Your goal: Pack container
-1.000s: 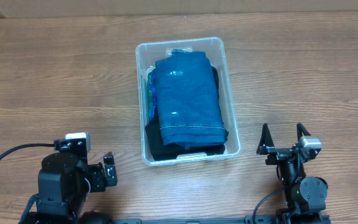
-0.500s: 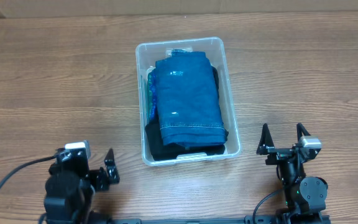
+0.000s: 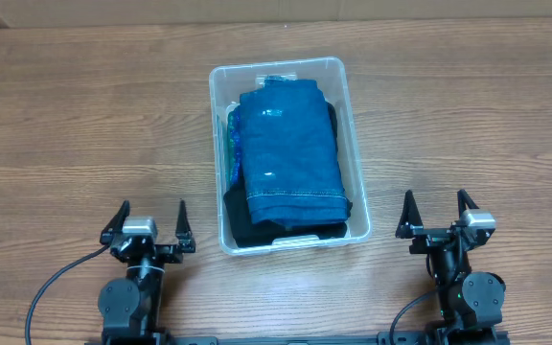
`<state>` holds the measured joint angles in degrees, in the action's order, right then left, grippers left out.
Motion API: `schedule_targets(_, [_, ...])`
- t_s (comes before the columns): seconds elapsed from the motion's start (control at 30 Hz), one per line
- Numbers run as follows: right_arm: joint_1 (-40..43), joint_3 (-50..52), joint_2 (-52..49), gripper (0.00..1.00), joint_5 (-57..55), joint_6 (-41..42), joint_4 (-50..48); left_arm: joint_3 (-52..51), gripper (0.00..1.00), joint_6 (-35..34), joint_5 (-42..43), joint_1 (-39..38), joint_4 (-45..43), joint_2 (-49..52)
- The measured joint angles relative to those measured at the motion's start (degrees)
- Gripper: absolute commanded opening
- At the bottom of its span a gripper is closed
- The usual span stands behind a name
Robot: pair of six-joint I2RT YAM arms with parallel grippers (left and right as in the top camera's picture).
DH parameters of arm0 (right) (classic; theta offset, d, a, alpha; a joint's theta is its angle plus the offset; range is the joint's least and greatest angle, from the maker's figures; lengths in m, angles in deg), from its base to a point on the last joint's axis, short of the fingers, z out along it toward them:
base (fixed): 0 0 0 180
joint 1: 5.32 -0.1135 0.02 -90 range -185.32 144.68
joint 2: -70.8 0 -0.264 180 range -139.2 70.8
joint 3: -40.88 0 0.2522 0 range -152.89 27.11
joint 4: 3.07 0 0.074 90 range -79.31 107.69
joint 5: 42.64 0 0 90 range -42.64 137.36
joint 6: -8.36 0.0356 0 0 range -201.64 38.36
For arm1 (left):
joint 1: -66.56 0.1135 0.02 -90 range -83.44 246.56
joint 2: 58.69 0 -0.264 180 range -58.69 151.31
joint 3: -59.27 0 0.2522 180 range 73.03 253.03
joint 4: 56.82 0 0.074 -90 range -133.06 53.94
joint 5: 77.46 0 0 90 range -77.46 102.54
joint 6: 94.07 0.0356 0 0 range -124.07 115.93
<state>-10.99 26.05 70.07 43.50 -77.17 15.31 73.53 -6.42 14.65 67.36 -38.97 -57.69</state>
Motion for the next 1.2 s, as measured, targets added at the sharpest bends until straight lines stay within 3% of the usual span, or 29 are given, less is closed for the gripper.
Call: schedule_targets(1.2, [0.00,0.00,0.00,1.00,0.00,0.02,0.02,0.00,1.00,0.02,0.94,0.00,-0.02,-0.09])
